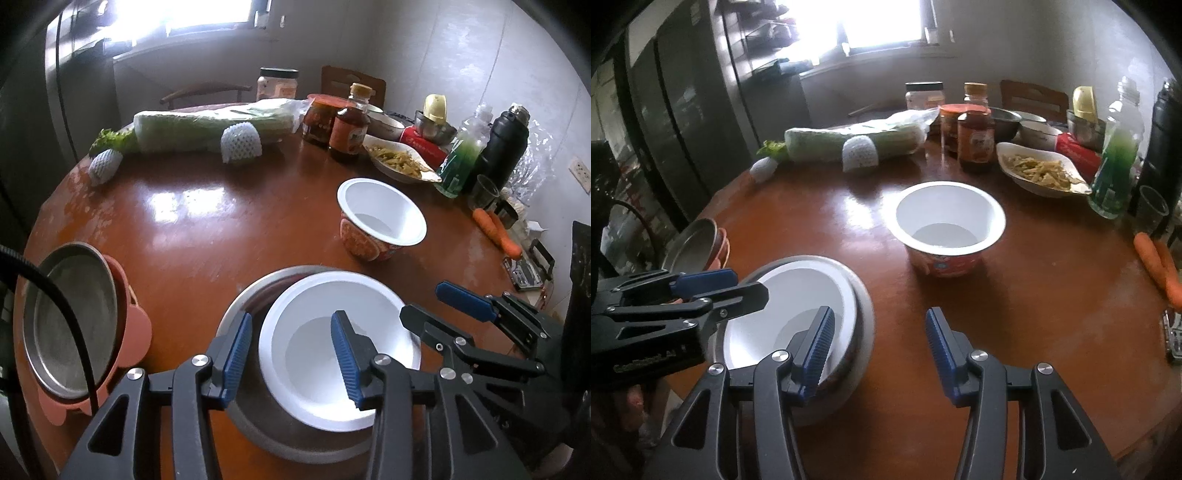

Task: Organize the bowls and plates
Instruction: 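Lower the white bowl into the steel bowl and open the left tool, then move the left tool to the red-printed white bowl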

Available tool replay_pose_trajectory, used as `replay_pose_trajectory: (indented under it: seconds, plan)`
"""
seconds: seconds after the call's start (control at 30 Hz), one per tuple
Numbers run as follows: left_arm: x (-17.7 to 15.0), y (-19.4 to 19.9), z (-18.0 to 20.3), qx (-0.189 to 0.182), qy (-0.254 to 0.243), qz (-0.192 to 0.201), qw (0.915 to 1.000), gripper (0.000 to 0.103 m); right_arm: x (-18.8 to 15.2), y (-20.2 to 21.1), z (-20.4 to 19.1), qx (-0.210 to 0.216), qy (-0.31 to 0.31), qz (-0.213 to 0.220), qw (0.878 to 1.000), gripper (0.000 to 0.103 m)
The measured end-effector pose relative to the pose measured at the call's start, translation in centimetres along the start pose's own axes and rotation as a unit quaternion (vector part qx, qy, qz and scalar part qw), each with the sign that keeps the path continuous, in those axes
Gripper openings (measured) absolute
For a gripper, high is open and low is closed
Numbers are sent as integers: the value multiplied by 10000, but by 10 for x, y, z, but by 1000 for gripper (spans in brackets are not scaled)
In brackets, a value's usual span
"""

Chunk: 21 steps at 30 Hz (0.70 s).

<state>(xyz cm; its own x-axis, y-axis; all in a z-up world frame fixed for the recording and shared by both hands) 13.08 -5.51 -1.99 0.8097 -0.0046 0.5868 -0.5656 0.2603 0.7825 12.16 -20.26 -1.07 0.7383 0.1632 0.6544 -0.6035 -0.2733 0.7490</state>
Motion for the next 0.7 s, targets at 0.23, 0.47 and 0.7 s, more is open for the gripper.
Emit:
replay_pose_trajectory:
  seconds: [0.23, 0.47, 0.7]
  plan:
    - [15, -4, 10, -43, -85, 0, 10000, 45, 9, 4, 15, -71, -89, 55, 9999, 55]
    - [30, -12, 21, -113, -202, -22, 9997, 45, 21, 4, 29, -158, -171, 82, 9997, 55]
    - [42, -20, 27, -182, -247, -53, 9995, 45, 29, 2, 39, -233, -207, 86, 9995, 56]
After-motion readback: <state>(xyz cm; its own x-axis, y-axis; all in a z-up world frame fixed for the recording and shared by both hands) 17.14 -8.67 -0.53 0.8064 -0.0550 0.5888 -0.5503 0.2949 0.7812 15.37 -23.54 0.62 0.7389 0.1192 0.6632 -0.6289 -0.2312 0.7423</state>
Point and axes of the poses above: each gripper's, at about its wrist camera, not at the fingertips, and y roughly against the way its jaws point, z to its right, x to its top, the point moved 3 cm from there along -y, roughly the way its jaws point, and after that the axes turned 5 degrees about -x, right-handed, at the moved point
